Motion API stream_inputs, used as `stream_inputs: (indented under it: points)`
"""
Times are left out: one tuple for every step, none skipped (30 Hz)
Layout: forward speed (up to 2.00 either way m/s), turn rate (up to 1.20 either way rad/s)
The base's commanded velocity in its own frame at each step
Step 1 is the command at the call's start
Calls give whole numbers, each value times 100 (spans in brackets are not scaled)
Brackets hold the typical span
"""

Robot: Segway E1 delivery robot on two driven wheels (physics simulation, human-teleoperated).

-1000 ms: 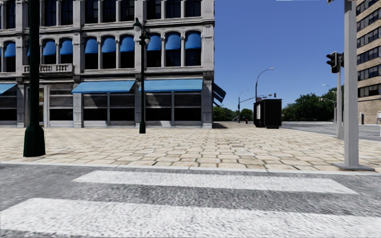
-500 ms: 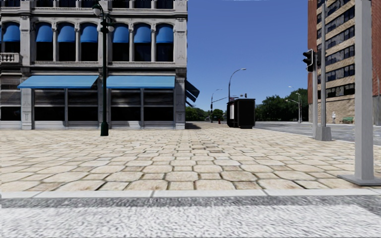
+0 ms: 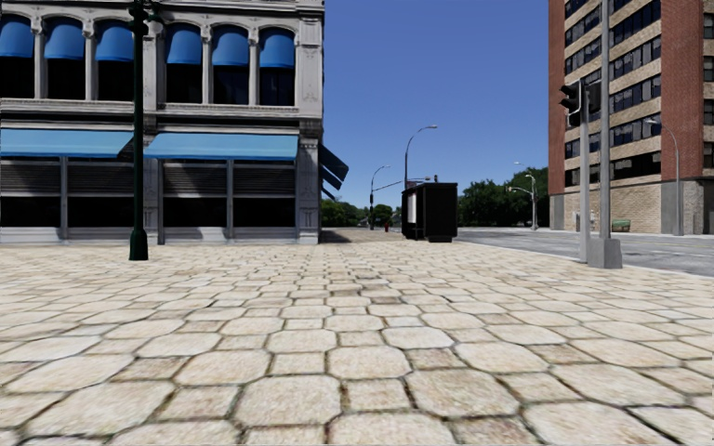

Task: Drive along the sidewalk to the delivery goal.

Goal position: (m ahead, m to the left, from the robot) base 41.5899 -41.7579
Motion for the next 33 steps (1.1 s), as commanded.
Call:
stream_inputs:
  points:
    - [200, 0]
    - [200, 0]
    - [200, 0]
    - [200, 0]
    - [200, 0]
    - [200, 0]
    - [200, 0]
    - [200, 0]
    - [200, 0]
    - [200, 0]
    - [200, 0]
    - [200, 0]
    - [200, 0]
    - [200, 0]
    - [200, 0]
    - [200, 0]
    - [200, 0]
    - [200, 0]
    - [200, 0]
    - [200, 0]
    - [200, 0]
    - [200, 0]
    - [200, 0]
    - [200, 0]
    - [200, 0]
    - [200, 0]
    - [200, 0]
    - [200, 0]
    - [200, 0]
    - [200, 0]
    - [200, 0]
    - [200, 0]
    - [200, 0]
